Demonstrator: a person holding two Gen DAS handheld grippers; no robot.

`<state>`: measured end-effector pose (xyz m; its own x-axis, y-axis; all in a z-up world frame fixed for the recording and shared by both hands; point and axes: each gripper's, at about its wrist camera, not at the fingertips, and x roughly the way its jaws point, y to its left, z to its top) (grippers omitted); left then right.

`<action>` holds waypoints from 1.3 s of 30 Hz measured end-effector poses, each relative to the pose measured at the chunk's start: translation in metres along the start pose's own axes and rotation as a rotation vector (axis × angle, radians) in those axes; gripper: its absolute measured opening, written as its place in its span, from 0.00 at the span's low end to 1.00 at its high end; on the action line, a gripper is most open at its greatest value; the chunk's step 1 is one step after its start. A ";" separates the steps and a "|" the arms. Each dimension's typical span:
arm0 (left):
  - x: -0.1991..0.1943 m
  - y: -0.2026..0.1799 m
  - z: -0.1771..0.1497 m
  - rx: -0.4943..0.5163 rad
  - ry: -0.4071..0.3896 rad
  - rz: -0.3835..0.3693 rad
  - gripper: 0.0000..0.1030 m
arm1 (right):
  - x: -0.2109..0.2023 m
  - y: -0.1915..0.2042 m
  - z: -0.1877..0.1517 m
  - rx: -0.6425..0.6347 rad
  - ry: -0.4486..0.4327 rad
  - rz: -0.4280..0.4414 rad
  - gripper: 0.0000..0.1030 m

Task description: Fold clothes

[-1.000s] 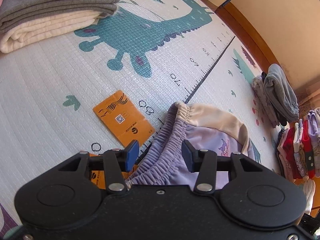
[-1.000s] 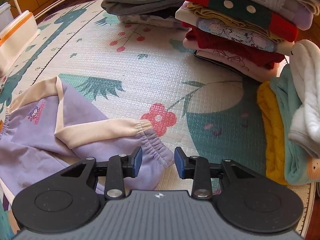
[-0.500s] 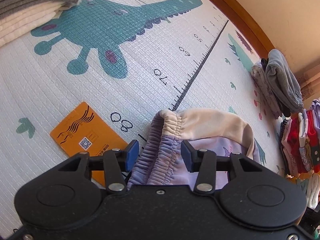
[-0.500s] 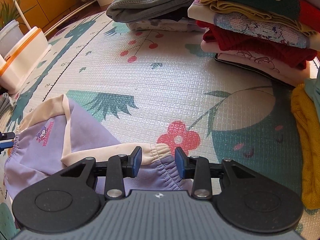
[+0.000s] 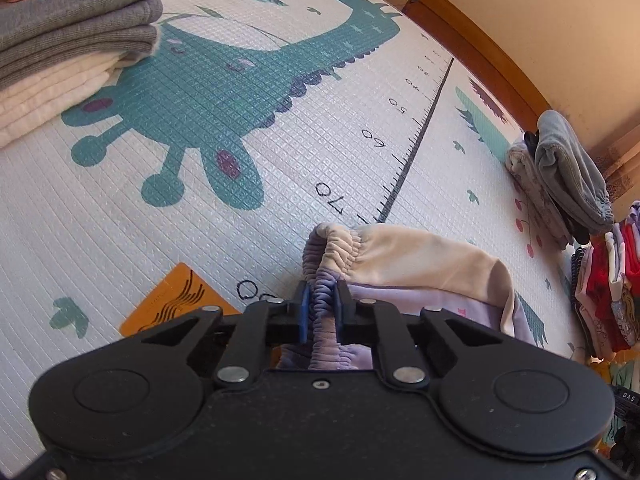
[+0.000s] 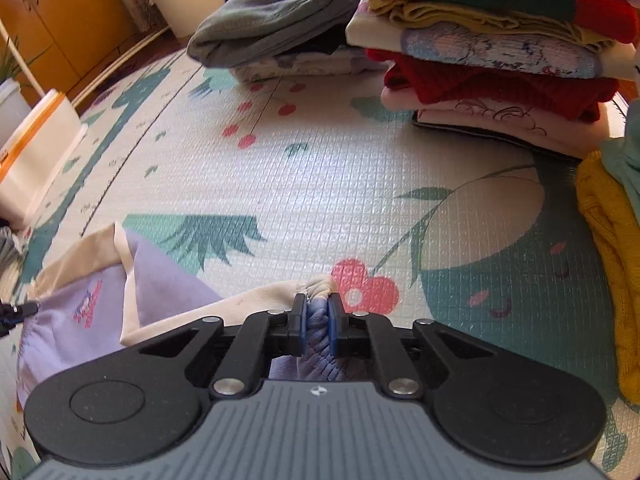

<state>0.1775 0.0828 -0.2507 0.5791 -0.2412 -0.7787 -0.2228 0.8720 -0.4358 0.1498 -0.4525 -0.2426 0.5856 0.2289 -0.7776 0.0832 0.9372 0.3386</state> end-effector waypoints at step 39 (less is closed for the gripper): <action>0.005 0.065 0.038 -0.020 -0.022 -0.029 0.37 | 0.099 0.032 0.067 -0.236 -0.060 -0.156 0.20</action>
